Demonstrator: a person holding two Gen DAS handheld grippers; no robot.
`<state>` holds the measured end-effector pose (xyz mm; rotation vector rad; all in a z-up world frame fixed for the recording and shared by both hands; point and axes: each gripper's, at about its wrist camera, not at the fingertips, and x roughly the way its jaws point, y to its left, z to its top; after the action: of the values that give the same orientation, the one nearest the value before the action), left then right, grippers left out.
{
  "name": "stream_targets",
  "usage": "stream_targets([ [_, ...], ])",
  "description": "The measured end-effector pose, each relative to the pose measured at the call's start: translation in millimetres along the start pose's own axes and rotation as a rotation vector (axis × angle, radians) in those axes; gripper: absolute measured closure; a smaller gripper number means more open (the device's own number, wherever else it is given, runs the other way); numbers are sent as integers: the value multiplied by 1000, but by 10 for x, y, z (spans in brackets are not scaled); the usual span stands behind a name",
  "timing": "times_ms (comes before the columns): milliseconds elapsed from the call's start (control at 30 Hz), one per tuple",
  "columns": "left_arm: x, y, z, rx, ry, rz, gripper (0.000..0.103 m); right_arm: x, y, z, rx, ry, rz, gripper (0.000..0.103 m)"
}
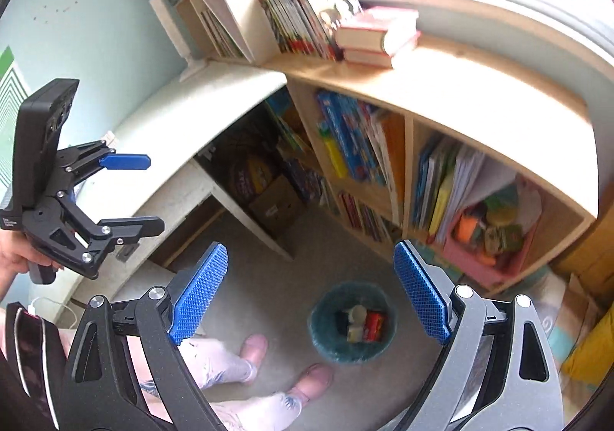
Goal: Collect trash
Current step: 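Move both open tools back over the table toward the toothbrush pack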
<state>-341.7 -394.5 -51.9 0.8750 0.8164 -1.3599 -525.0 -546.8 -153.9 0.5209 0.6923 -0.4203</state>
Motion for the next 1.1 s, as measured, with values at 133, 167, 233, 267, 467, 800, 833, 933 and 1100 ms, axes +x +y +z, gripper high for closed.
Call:
stream_targets([
  [133, -171, 121, 21, -46, -32, 17, 7, -8, 72, 154, -41, -17, 25, 15],
  [167, -208, 150, 20, -55, -39, 19, 7, -11, 107, 192, -55, -20, 30, 15],
  [233, -290, 211, 4, -71, -49, 28, 7, -7, 177, 274, -92, -24, 53, 15],
  [267, -329, 241, -9, -78, -56, 40, 7, 0, 224, 309, -115, -26, 61, 15],
  [467, -576, 547, -193, -149, -75, 118, 7, 112, 600, 559, -245, -21, 155, 15],
  [800, -1005, 1289, -926, -414, -59, 293, 7, 644, 1628, 1035, -506, 41, 356, 15],
  [833, -1052, 1383, -1027, -447, -52, 314, 7, 727, 1776, 1079, -535, 52, 379, 15],
  [933, -1228, 1669, -1356, -537, -39, 374, 7, 975, 2213, 1181, -621, 78, 436, 15],
  [1100, -1511, 2143, -1846, -660, -21, 445, 7, 1366, 2994, 1332, -741, 97, 515, 15],
])
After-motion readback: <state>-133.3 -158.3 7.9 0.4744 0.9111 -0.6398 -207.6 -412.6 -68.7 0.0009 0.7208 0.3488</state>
